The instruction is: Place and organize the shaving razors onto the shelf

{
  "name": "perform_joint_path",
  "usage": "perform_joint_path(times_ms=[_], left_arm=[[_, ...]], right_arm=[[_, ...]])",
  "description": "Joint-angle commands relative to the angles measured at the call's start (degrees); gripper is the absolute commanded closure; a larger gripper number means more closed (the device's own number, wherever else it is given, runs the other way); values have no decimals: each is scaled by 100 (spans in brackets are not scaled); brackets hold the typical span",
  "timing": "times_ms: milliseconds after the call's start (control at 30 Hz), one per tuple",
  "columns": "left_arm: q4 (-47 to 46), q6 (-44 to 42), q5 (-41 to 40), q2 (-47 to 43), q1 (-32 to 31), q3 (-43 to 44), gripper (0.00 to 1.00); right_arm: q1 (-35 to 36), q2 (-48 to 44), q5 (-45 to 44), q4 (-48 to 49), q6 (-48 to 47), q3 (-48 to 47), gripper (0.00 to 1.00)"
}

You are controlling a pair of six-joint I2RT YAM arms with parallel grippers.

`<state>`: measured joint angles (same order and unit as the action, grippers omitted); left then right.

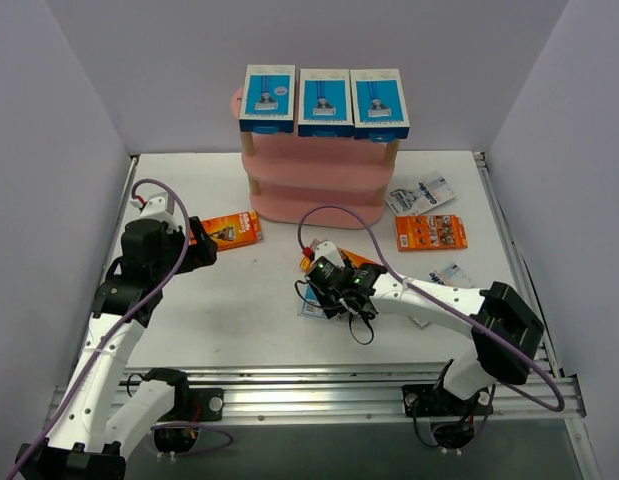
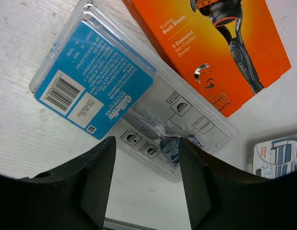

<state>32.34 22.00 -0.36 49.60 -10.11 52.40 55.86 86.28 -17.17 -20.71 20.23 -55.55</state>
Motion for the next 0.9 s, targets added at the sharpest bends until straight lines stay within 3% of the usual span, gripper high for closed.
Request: perform_joint_path(times_ms=[0, 567, 867], left_arm=[[9, -64, 36, -117, -17, 130, 6], [80, -82, -34, -267, -17, 147, 6], [115, -64, -148, -346, -9, 156, 6]], right_arm=[[-31, 292, -147, -293, -203, -202, 52], [-128, 1391, -59, 22, -397, -589, 60], [-22, 1576, 583, 427, -195, -966, 87]])
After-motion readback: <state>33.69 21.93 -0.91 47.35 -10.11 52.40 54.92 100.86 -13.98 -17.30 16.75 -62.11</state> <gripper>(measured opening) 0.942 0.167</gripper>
